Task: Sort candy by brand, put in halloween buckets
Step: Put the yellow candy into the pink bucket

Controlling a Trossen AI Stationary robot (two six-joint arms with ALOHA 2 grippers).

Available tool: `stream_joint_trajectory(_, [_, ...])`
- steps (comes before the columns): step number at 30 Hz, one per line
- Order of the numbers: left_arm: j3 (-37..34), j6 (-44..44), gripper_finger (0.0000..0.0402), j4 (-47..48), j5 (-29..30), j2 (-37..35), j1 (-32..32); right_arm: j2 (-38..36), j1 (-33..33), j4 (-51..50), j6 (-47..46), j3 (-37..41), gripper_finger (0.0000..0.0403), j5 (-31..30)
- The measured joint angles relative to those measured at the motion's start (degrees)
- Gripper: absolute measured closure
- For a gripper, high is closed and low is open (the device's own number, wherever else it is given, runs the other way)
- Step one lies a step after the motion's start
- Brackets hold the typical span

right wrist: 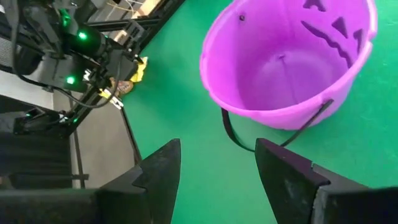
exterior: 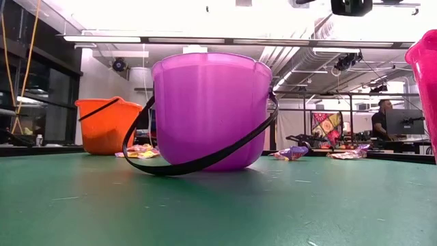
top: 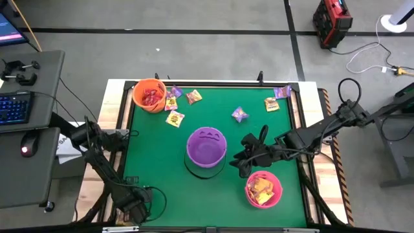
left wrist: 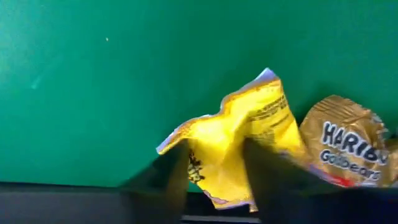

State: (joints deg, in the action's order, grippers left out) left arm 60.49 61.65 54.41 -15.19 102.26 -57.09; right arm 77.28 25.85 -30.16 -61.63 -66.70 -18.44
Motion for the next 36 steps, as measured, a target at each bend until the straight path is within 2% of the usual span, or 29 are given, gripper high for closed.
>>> stream_joint_trajectory(3, [-0.02, -1.58, 0.0368, 2.24, 0.89, -1.26, 0.85, -0.01, 0.0, 1.35, -0.01, 0.0, 0.0202, 0.09])
stream_joint_trajectory(4, [-0.02, -1.77, 0.0383, 3.25, 1.76, -2.39, 1.24, -0.26, 0.0, 1.93, 0.0, 0.0, 0.0202, 0.5])
stream_joint_trajectory(7, [-0.02, -1.91, 0.0385, 7.04, 5.21, -8.15, 2.71, -2.05, 0.0, 3.38, -0.41, 0.0, 0.0202, 1.93])
stream_joint_trajectory(11, [1.04, -5.62, 0.0399, 12.23, 11.19, -19.7, 6.74, -6.14, 0.02, 6.15, -1.8, 0.0, 0.0202, 1.24])
stream_joint_trajectory(15, [4.25, -13.65, 0.04, 11.67, 18.62, -28.67, 13.51, -10.07, 0.55, 11.23, 1.85, 0.0, 0.0202, -6.08])
stream_joint_trajectory(17, [6.43, -18.8, 0.0401, 10.58, 22.39, -30.37, 17.9, -11.31, 0.45, 13.54, 4.77, 0.0, 0.0202, -9.09])
stream_joint_trajectory(20, [9.59, -31.45, 0.0401, 6.62, 26.22, -30.06, 24.69, -12.15, 0.1, 16.34, 9.4, 0.0, 0.0202, -12.41])
stream_joint_trajectory(22, [10.9, -40.35, 0.0401, 1.02, 27.54, -28.5, 29.56, -12.17, -0.25, 17.75, 11.54, 0.0, 0.0202, -14.16])
stream_joint_trajectory(25, [11.61, -49.67, 0.0401, -13.29, 27.31, -24.79, 36.11, -12.04, -0.84, 18.82, 14.15, 0.0, 0.0202, -15.19])
stream_joint_trajectory(28, [11.67, -55.98, 0.0401, -31.19, 22.48, -19.95, 40.5, -12.02, -1.11, 18.85, 16.07, 0.0, 0.0202, -17.61])
stream_joint_trajectory(31, [11.67, -58.3, 0.0401, -46.65, 16.96, -14.21, 42.22, -12.15, -1.11, 18.92, 18.11, 0.0, 0.0202, -20.53])
stream_joint_trajectory(36, [11.67, -58.55, 0.0401, -67.61, 11.34, -4.64, 42.25, -12.41, -1.11, 21.18, 21.59, -0.01, 0.0202, -25.02])
